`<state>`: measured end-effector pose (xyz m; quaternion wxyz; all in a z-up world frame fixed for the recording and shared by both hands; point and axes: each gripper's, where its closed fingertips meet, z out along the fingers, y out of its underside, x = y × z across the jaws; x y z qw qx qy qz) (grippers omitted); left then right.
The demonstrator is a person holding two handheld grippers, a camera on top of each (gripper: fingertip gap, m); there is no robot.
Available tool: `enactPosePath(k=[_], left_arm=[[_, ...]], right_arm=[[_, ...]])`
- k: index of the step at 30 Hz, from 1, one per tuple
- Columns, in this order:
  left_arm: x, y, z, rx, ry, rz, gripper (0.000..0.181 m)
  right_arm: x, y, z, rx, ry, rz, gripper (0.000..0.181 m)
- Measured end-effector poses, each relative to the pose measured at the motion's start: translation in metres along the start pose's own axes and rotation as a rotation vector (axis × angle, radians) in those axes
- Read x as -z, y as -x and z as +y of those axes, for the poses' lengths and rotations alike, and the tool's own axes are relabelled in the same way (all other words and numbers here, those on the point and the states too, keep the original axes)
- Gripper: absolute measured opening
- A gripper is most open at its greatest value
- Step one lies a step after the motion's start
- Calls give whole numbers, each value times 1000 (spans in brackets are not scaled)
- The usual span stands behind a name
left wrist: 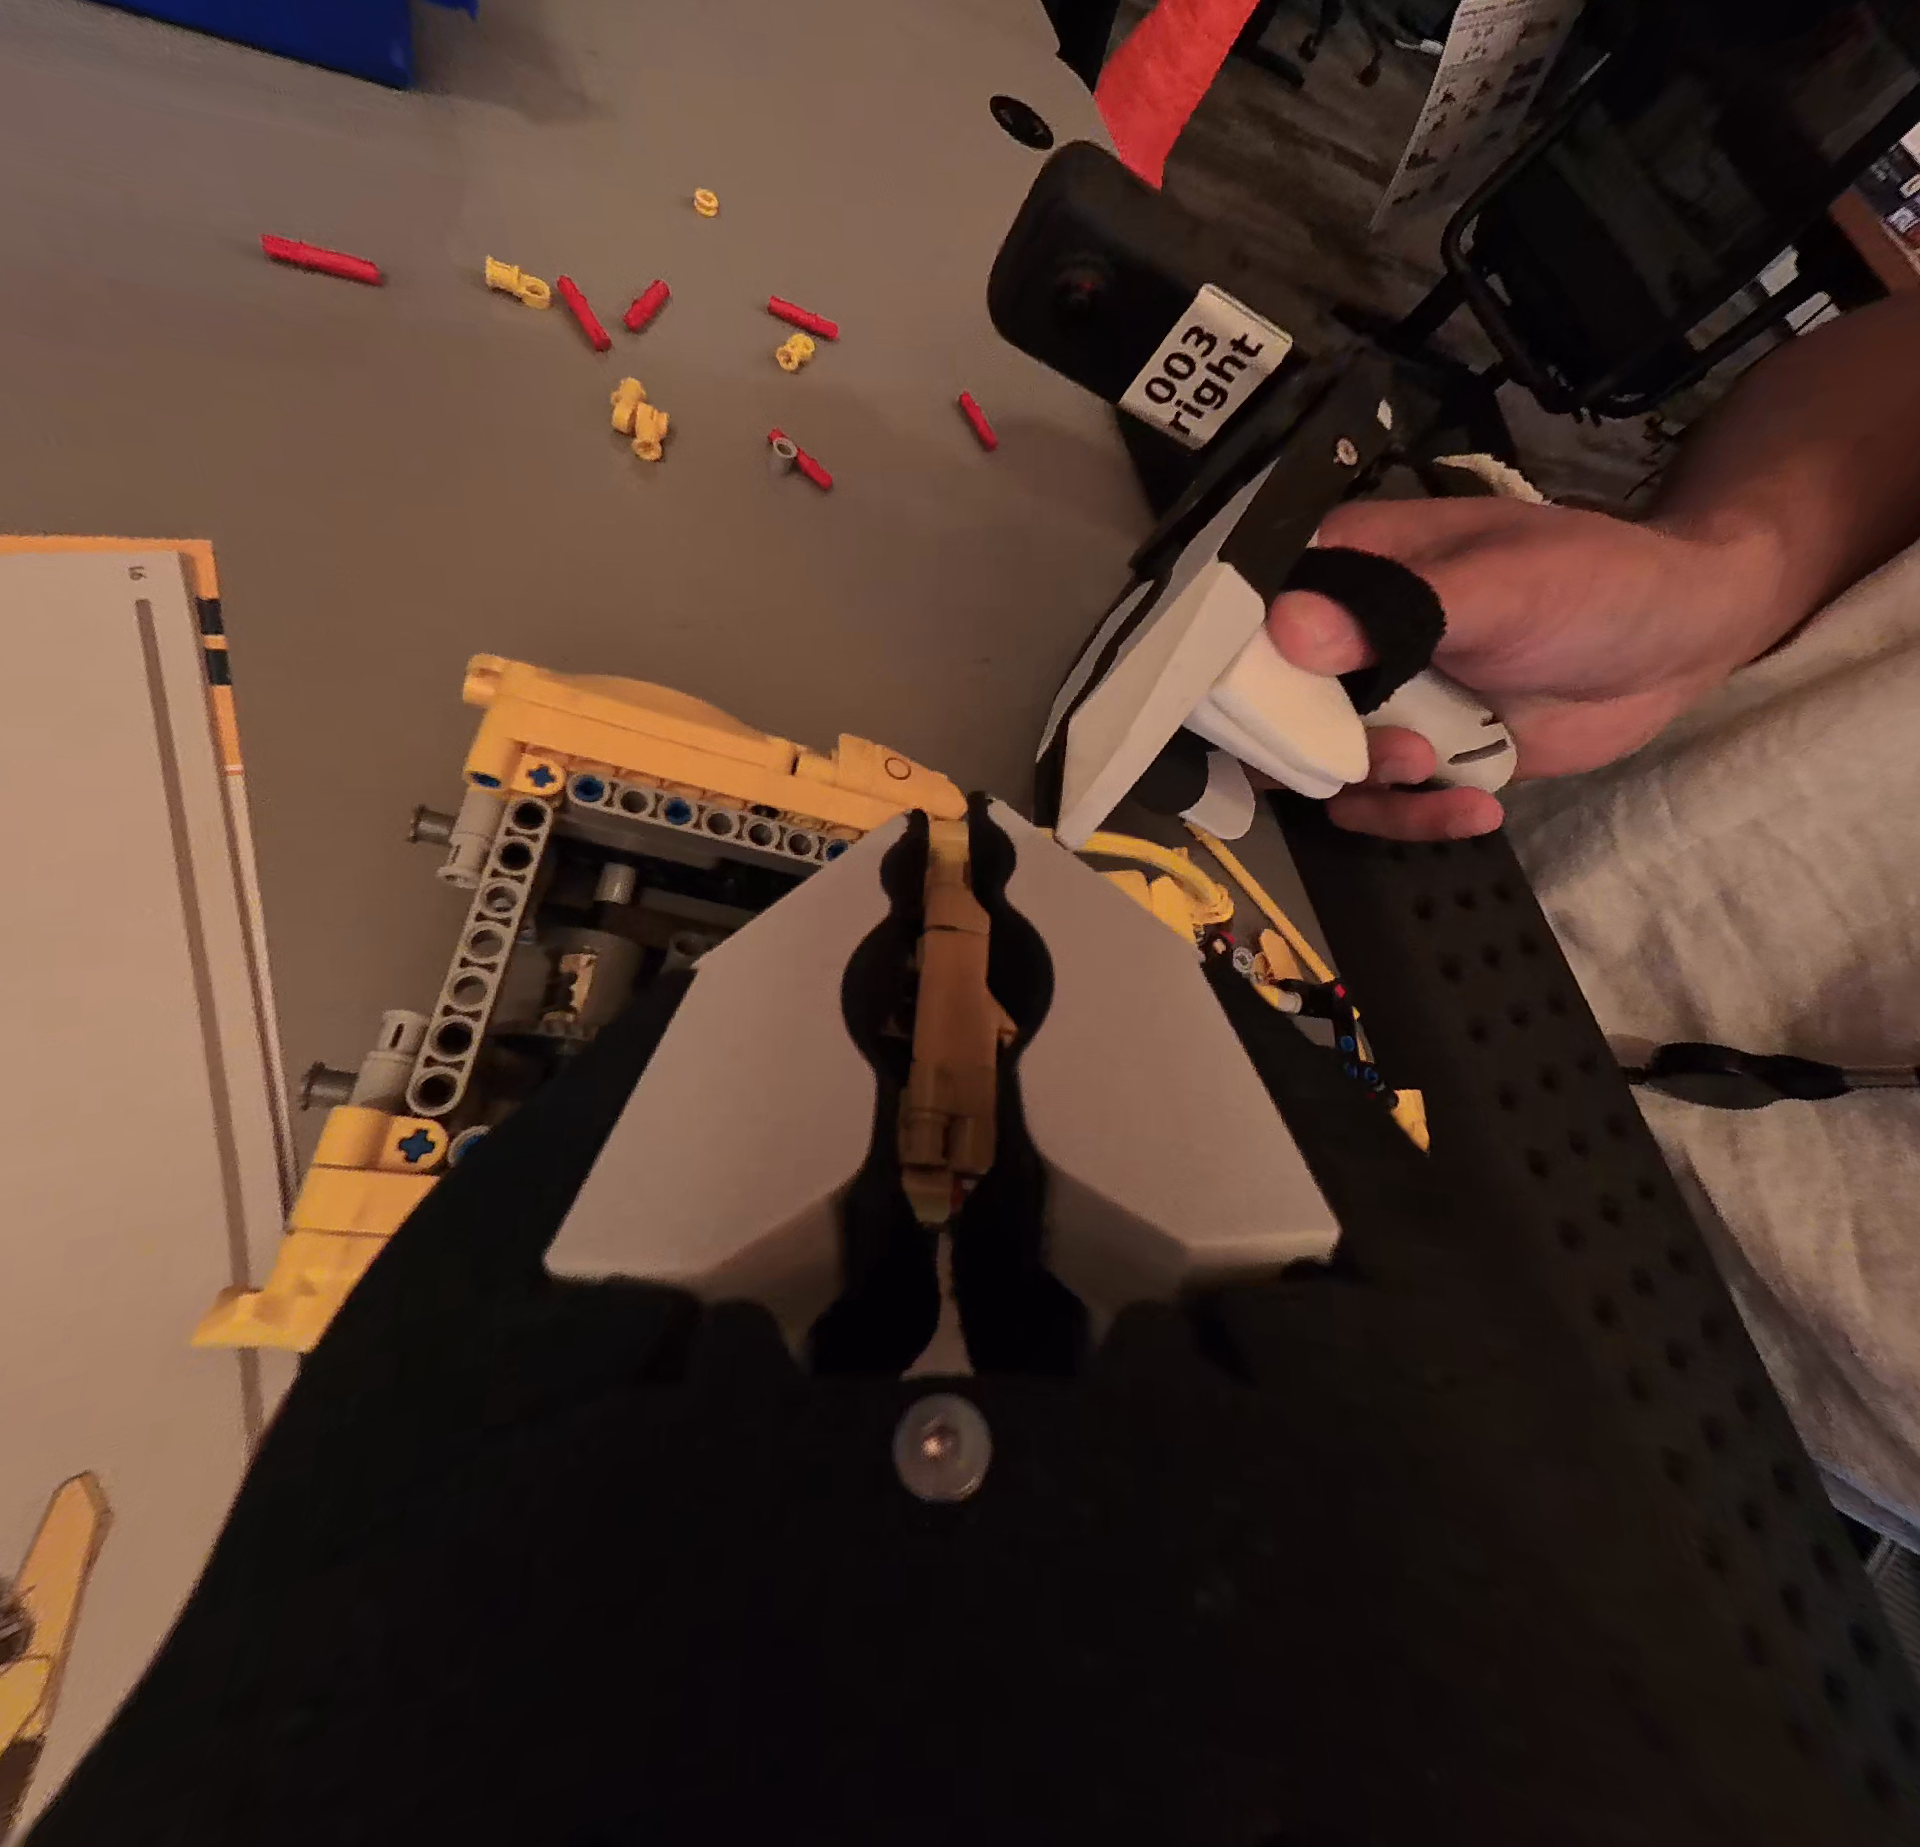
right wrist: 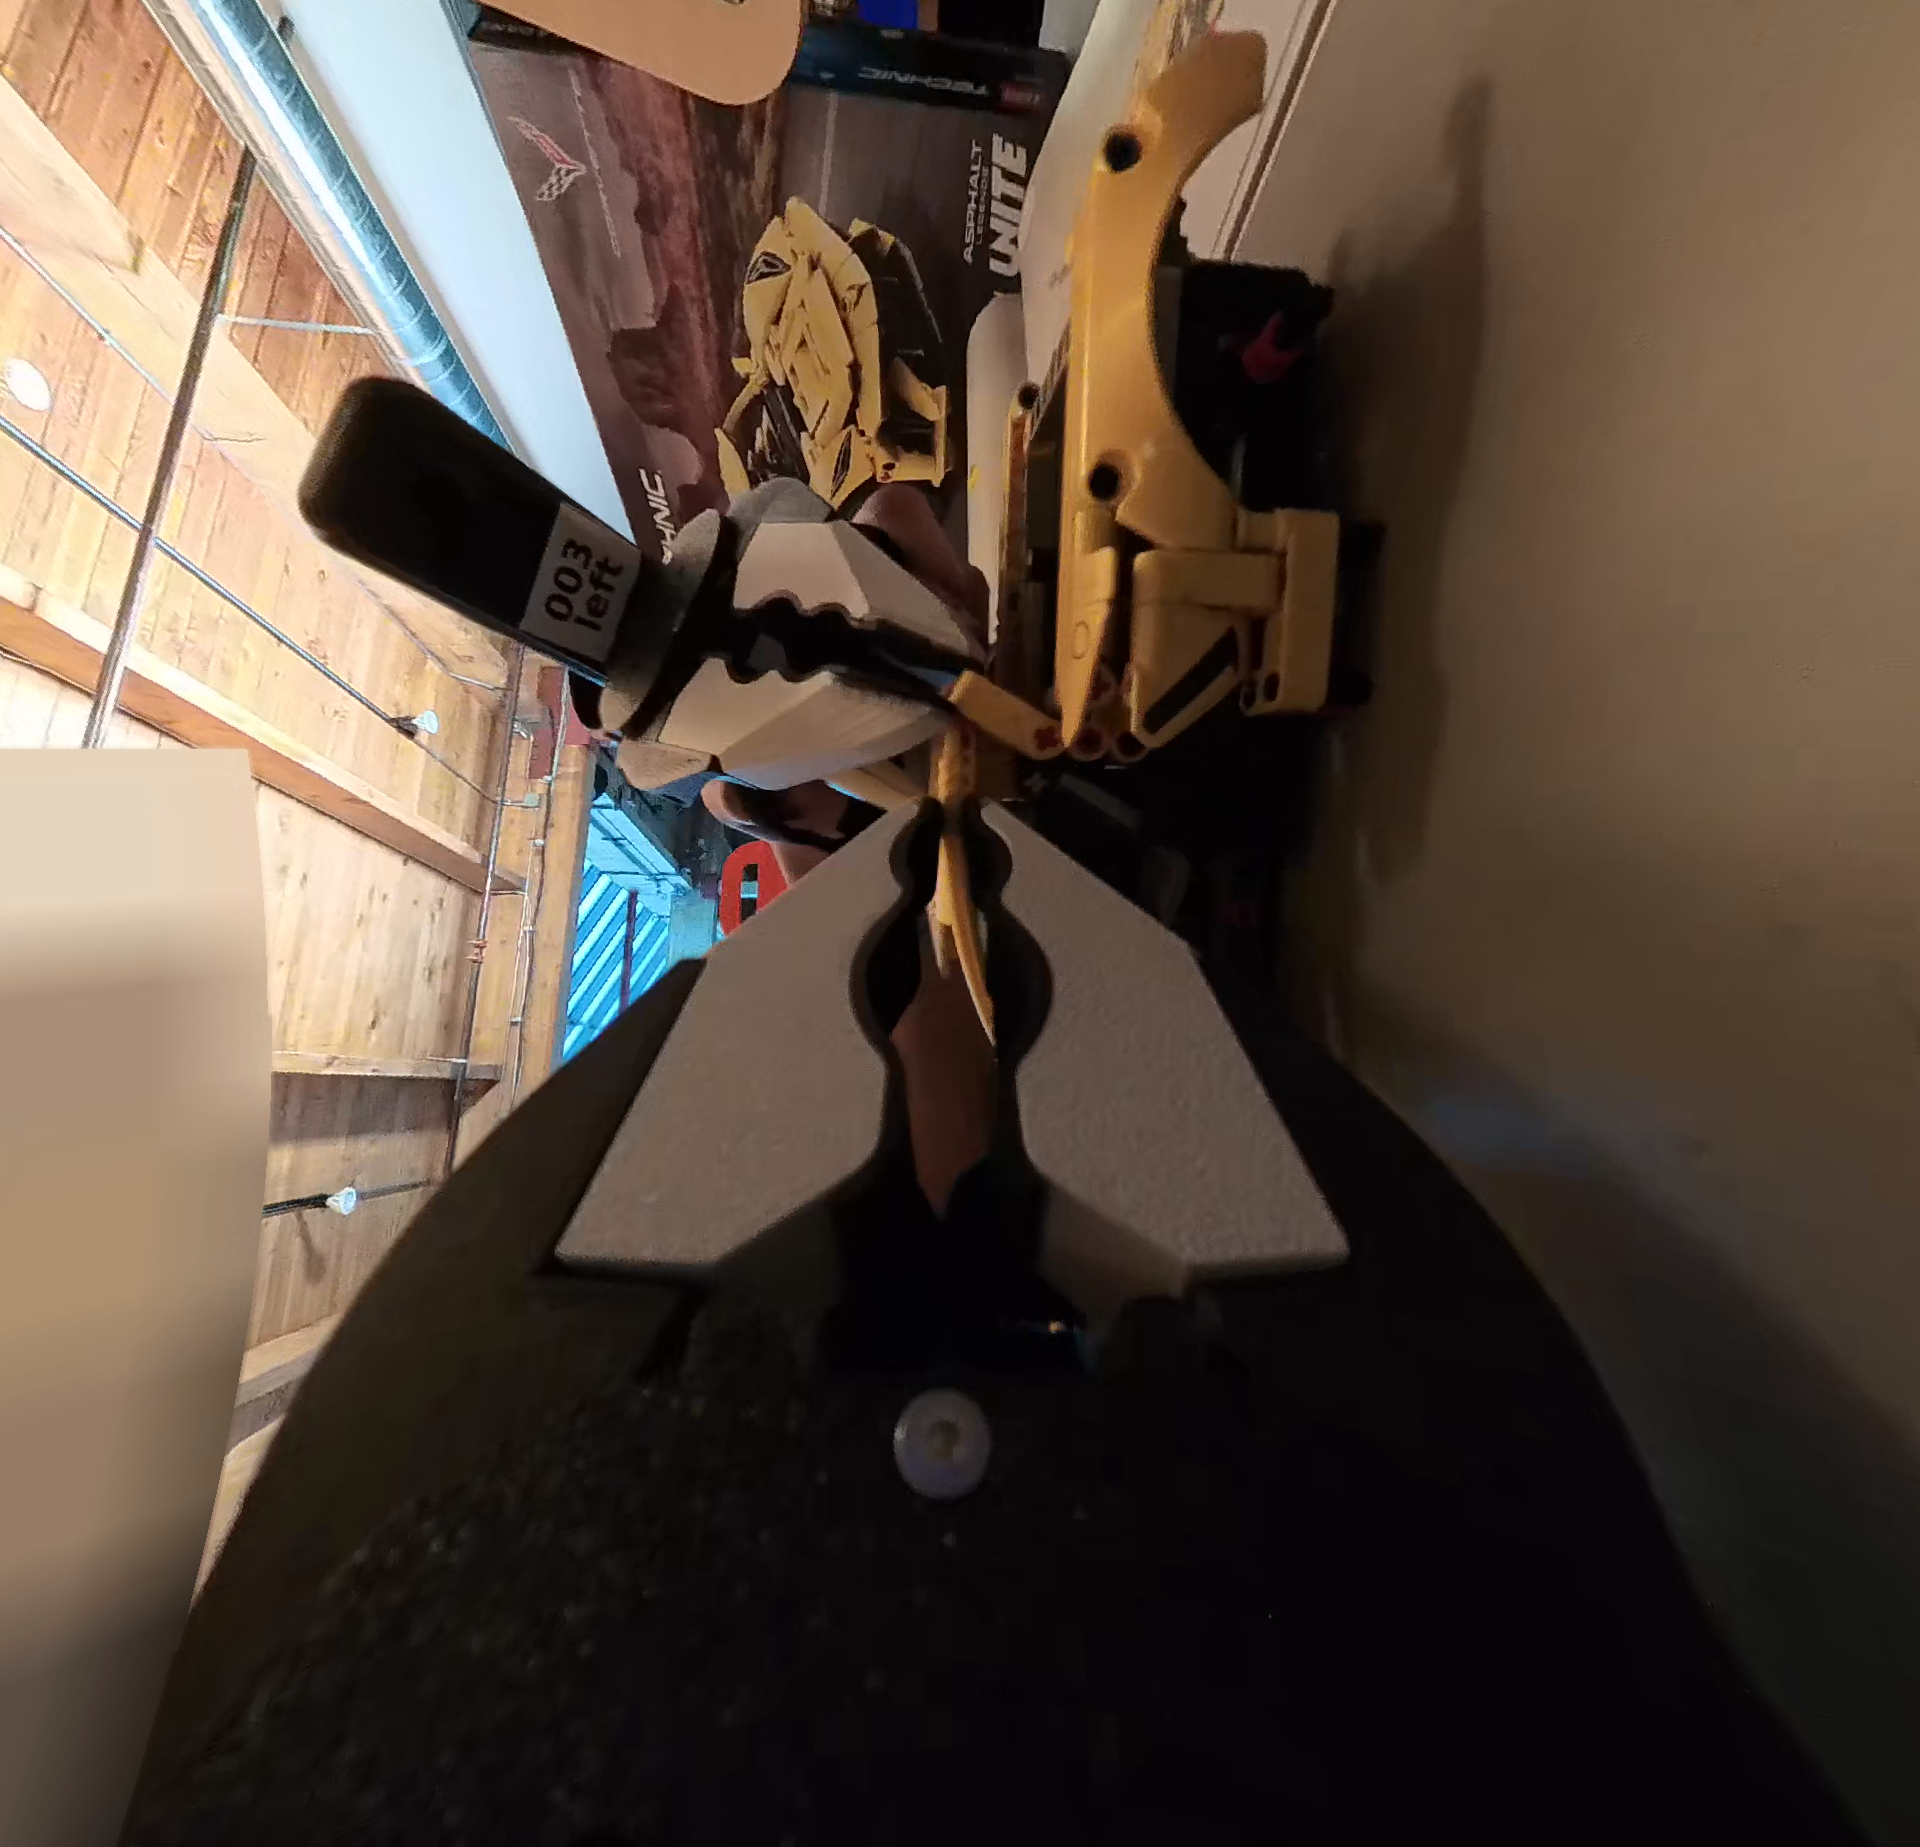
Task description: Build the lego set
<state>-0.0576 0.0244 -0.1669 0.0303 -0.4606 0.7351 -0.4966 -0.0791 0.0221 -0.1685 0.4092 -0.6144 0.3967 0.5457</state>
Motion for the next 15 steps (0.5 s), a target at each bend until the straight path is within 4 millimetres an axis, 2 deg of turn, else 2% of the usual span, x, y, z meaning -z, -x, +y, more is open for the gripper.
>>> enactPosePath(k=[7,15], left_arm=[[0,-1,0,-19,3,-9,7],[0,1,-1,-25,-4,-29,7]], right_arm=[[-3,2,-3,-66,8,-62,4],[-4,0,-4,-53,21,-28,2]])
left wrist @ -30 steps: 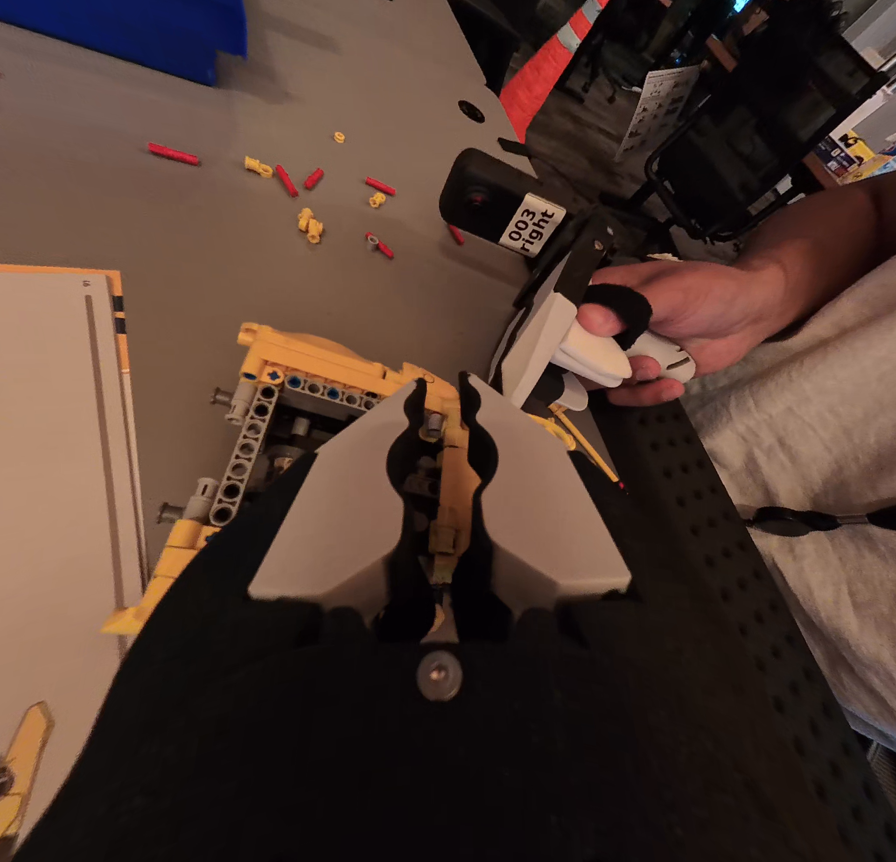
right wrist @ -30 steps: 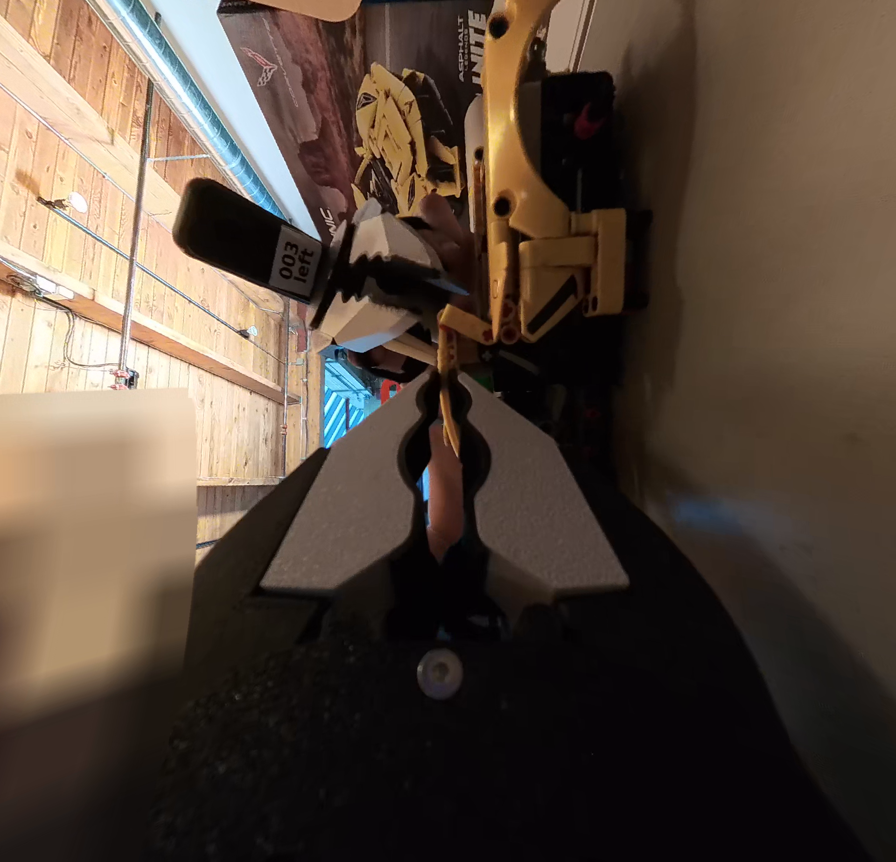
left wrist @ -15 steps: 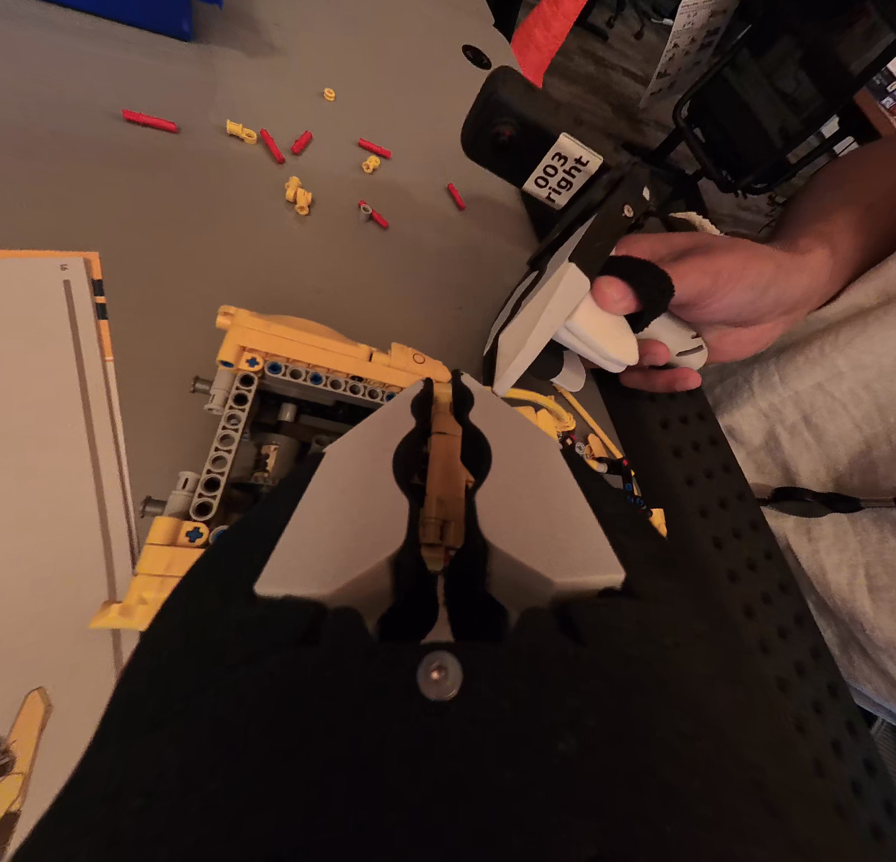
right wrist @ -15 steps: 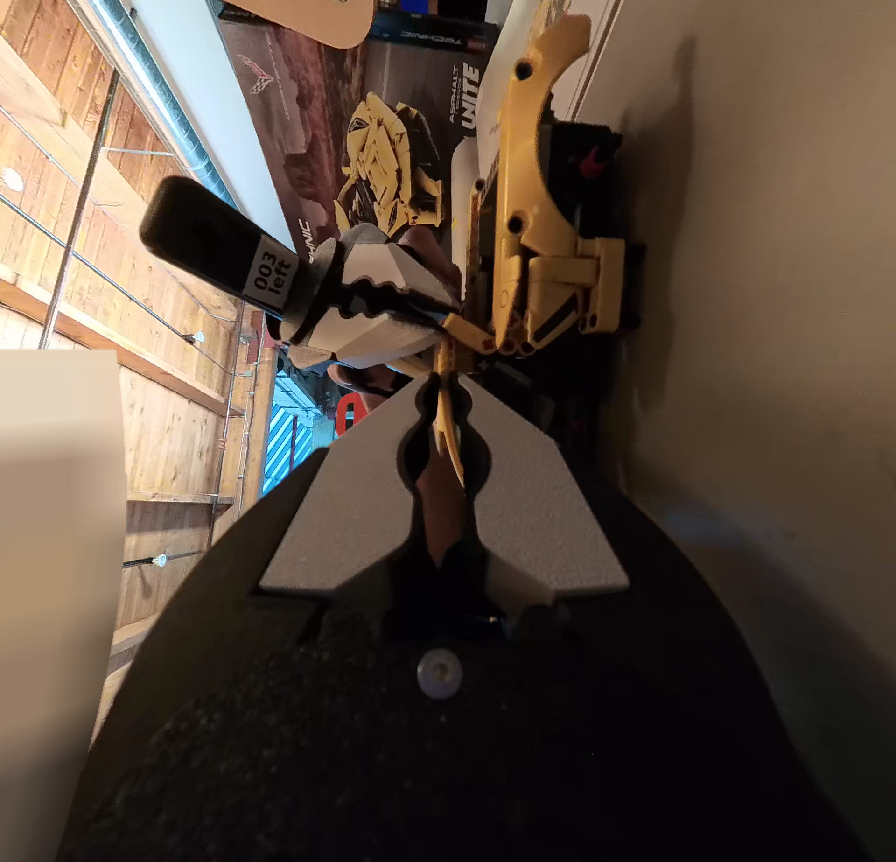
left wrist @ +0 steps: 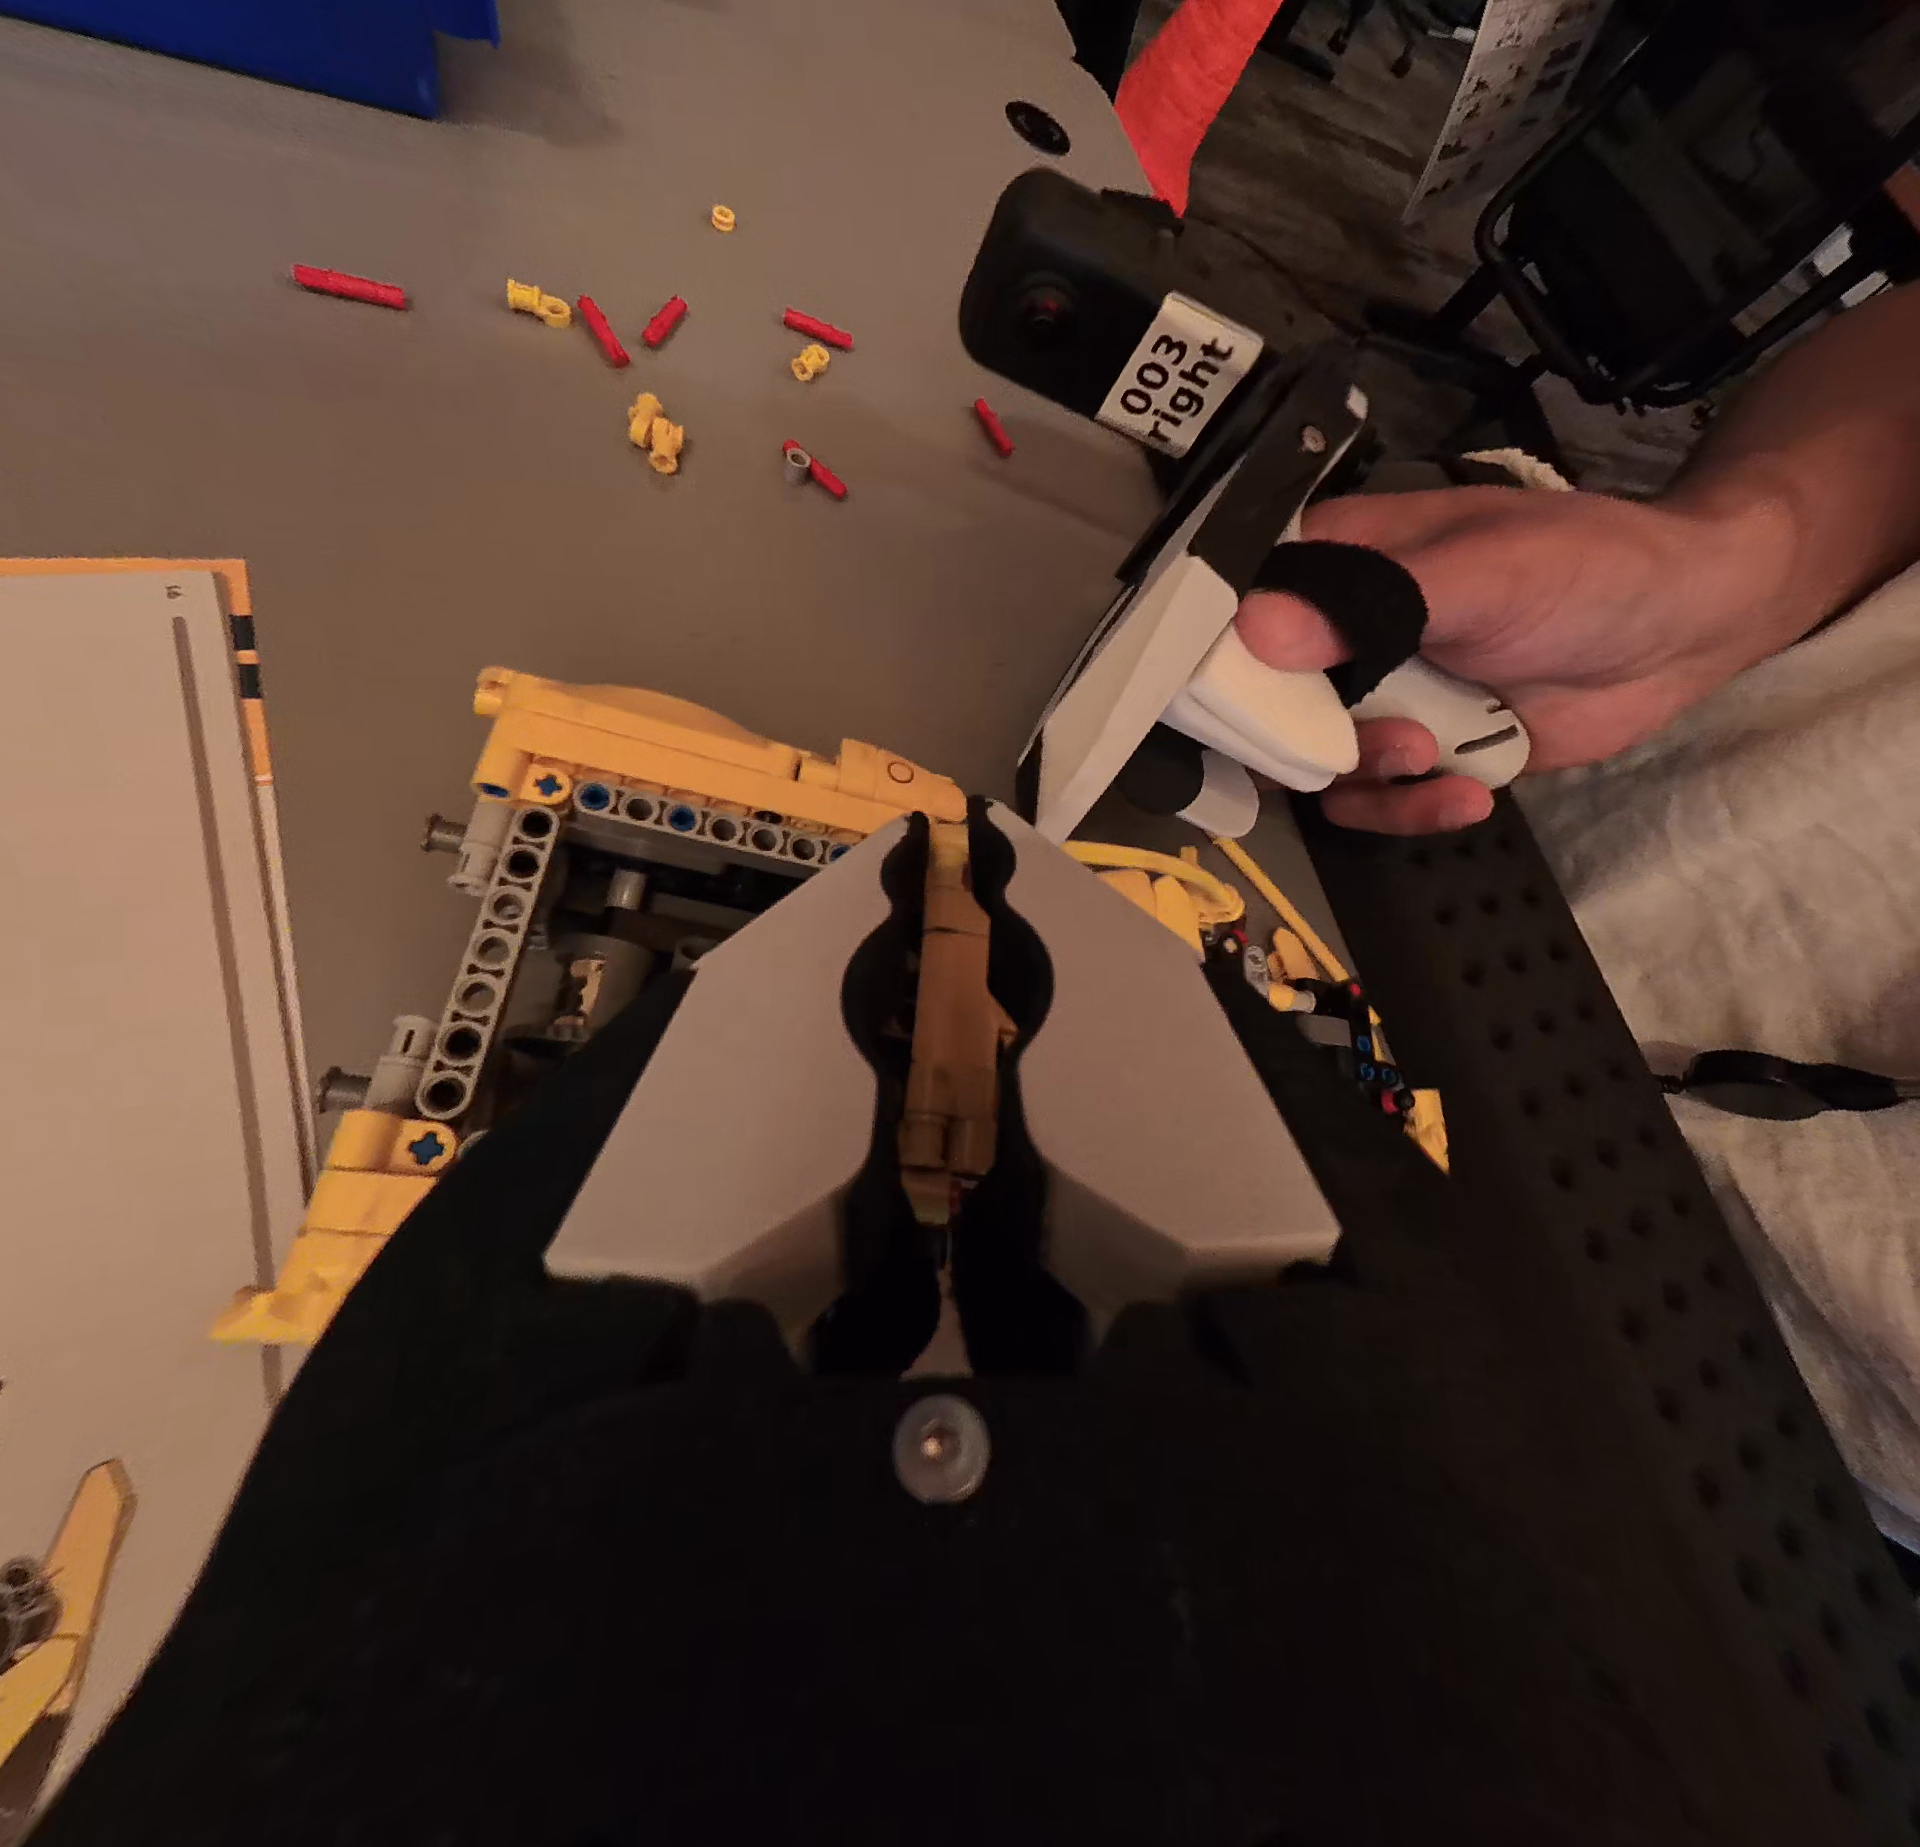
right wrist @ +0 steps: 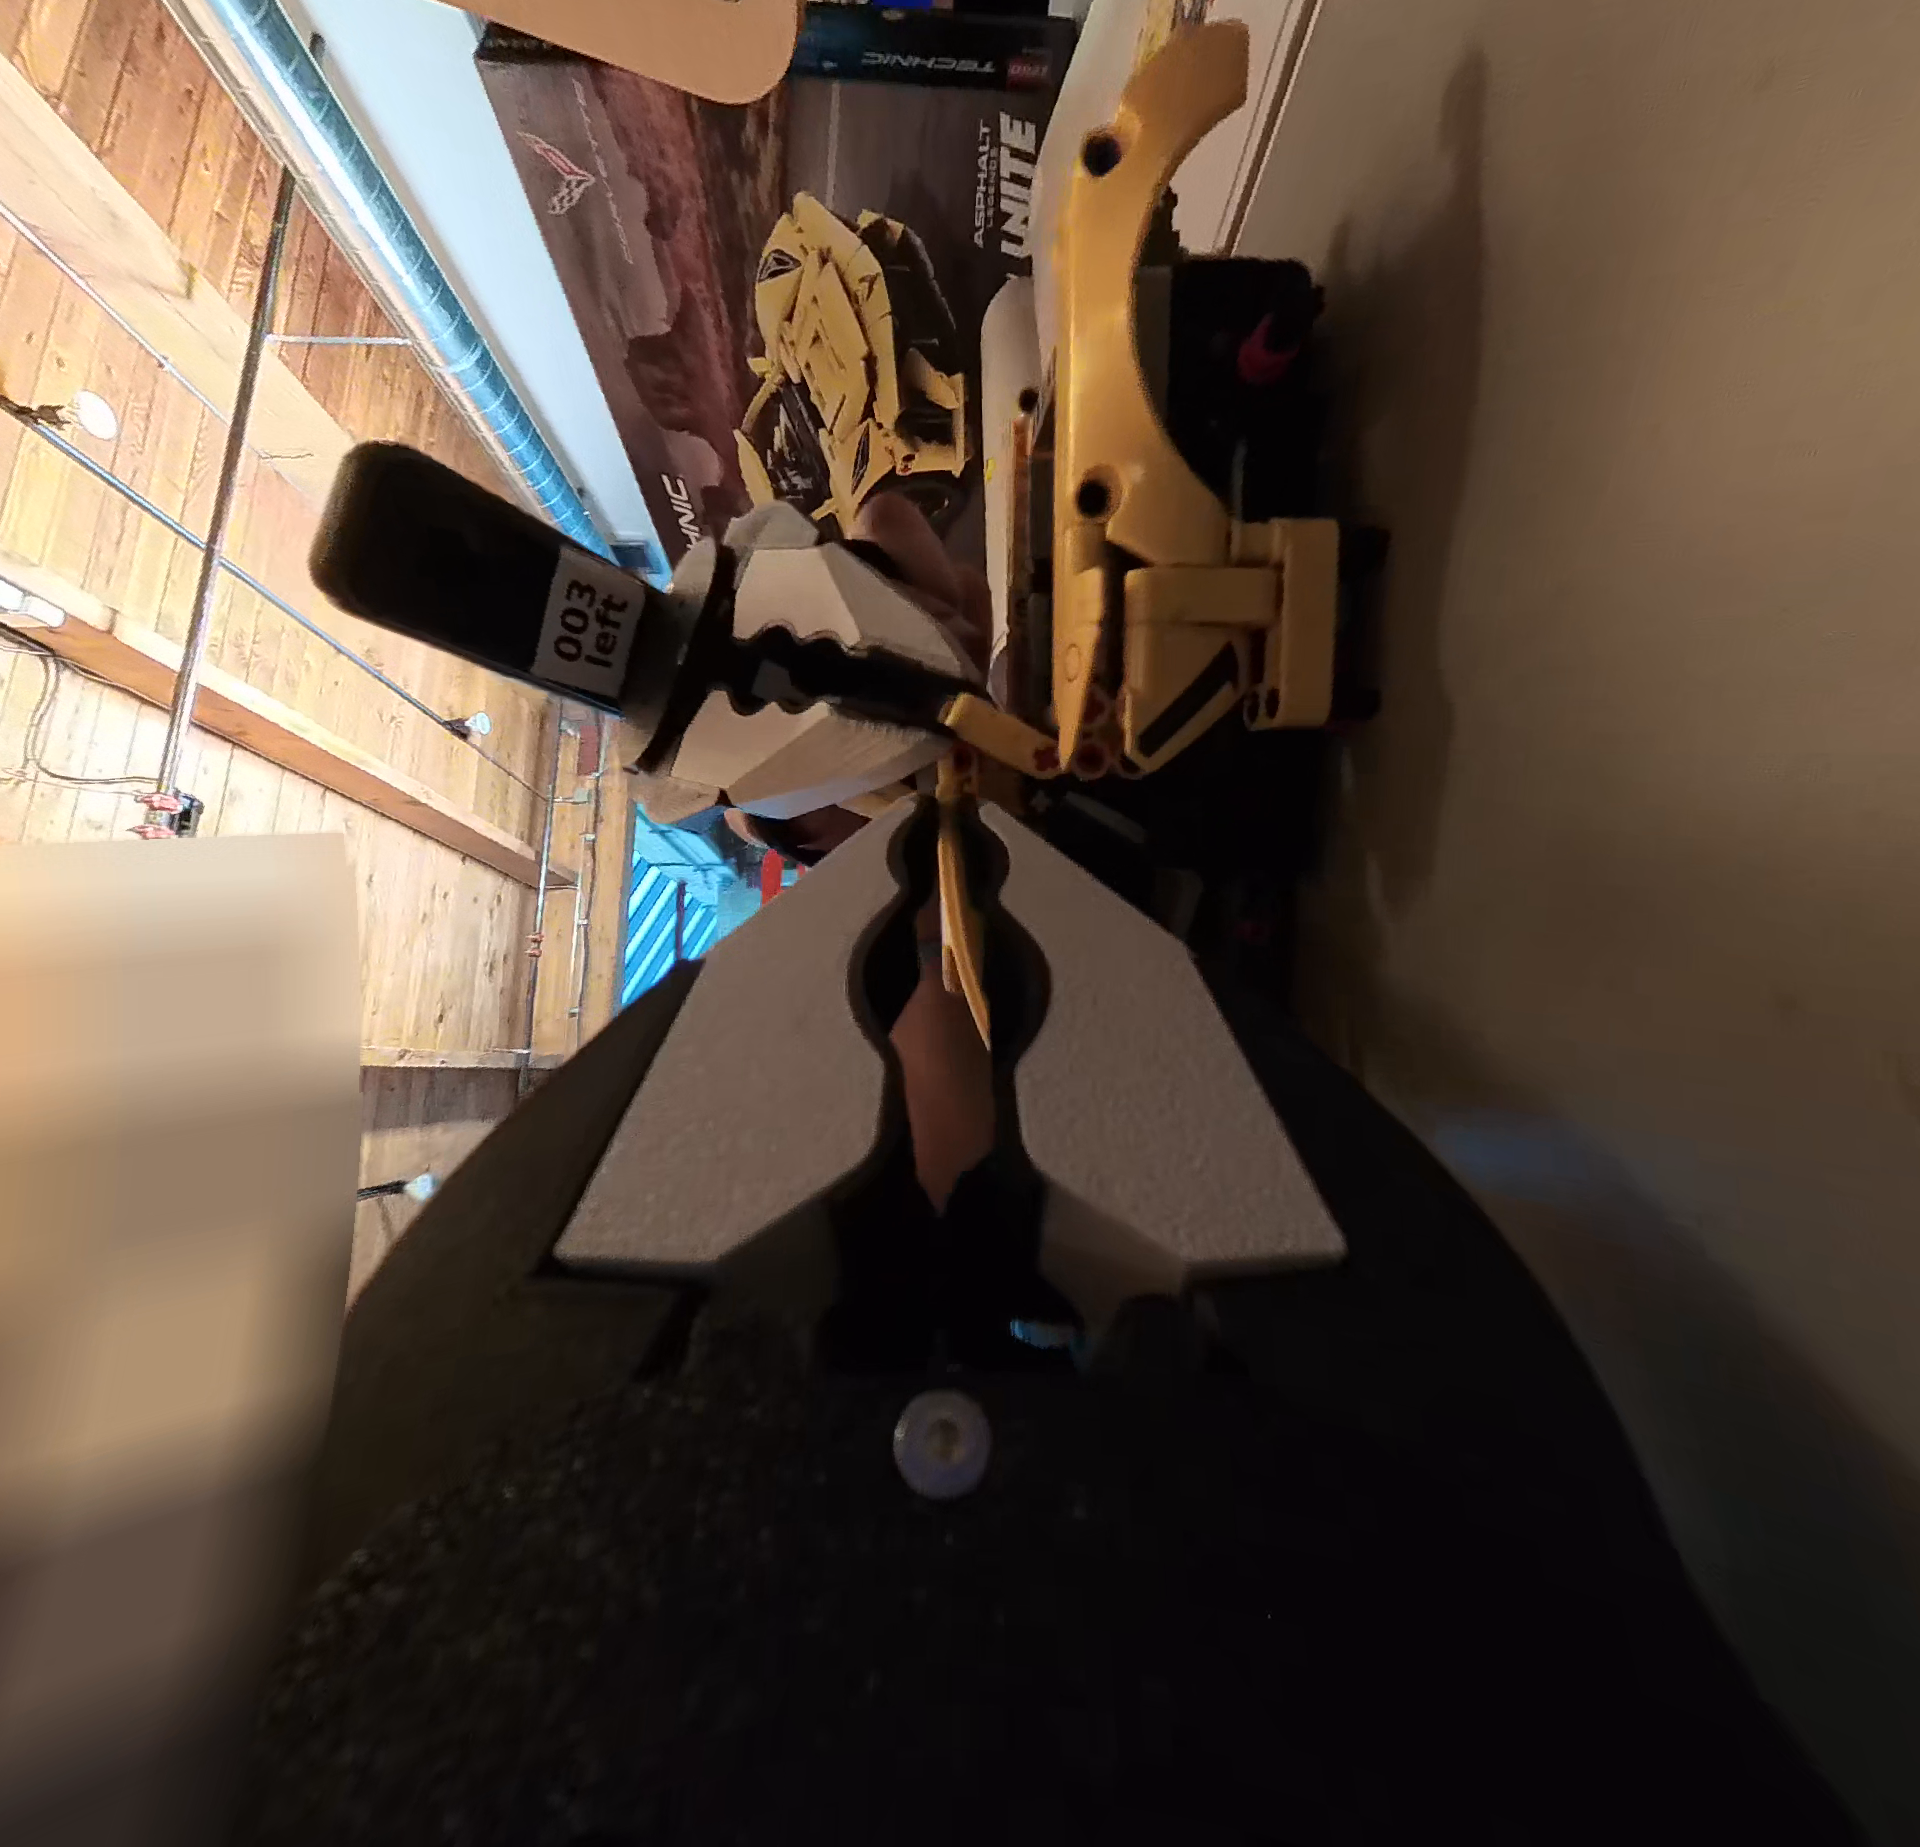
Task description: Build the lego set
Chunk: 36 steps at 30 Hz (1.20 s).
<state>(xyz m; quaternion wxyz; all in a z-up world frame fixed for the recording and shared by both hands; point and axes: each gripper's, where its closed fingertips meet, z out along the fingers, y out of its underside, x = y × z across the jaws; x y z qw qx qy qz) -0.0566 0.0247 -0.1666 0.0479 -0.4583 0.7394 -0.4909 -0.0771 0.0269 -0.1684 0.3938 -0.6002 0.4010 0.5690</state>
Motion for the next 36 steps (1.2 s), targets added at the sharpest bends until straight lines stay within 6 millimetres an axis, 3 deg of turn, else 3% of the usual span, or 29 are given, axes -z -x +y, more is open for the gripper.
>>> enactPosePath(k=[9,11,14,17,19,22,27,29,32,36], left_arm=[[1,0,-6,84,-110,97,9],[3,-13,-12,51,-160,170,0],[-1,-10,-12,-3,-151,106,0],[4,-7,-22,82,-201,157,0],[9,10,-27,116,-230,80,2],[10,23,-18,72,-159,-29,11],[2,10,-12,38,-92,4,12],[4,14,-14,28,-99,-26,12],[14,16,-24,43,-149,-37,12],[14,7,-22,11,-123,-55,13]], right_arm=[[1,2,-4,-157,-51,-31,2],[2,2,-5,-144,-64,-19,2],[3,2,-12,-112,-86,-7,2],[3,1,-14,-80,-80,5,2],[4,1,-14,-70,-78,12,2],[4,0,-14,-68,-67,13,2],[4,1,-14,-79,-53,23,3],[5,2,-15,-76,-49,27,3],[8,5,-12,31,-9,74,3],[11,13,-10,199,27,91,3]])
